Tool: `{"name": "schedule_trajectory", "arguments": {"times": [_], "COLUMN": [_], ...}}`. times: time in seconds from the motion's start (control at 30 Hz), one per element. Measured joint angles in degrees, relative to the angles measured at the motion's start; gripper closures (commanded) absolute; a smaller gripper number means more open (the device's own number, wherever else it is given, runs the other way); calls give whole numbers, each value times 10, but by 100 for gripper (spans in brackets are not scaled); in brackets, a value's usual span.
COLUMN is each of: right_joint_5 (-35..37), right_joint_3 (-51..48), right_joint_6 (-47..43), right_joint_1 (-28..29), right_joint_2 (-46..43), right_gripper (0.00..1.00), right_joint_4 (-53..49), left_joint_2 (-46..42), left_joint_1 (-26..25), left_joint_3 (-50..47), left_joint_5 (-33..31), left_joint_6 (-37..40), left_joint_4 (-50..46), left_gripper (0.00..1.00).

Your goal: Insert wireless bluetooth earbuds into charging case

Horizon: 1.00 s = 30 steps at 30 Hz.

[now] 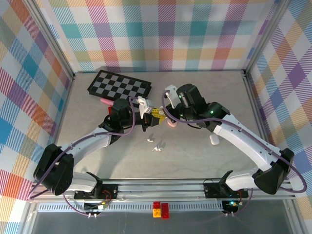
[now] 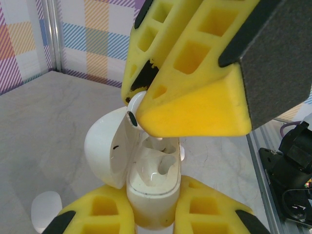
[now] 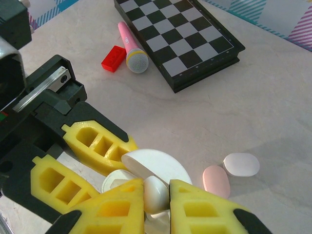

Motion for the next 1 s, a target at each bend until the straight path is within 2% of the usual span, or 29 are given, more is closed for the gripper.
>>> {"name": "schedule_trajectory", "arguments": {"times": [0.5, 0.8, 1.0], "right_joint_5": [-17, -3, 16], "right_joint_3": [0, -8, -12], "right_joint_6": [0, 27, 52], "right_joint_1": [1, 1, 1], "right_joint_2": [0, -1, -26], "right_gripper": [84, 56, 48], "right_joint_4": [3, 7, 25], "left_joint_2": [0, 0, 0], "left_joint_1": [4, 5, 7], "left_joint_3": [0, 0, 0], "left_joint_5": [0, 0, 0], "left_joint_6": [-2, -9, -11], "left_joint_4": [9, 10, 10], "left_gripper": [100, 100, 100]}}
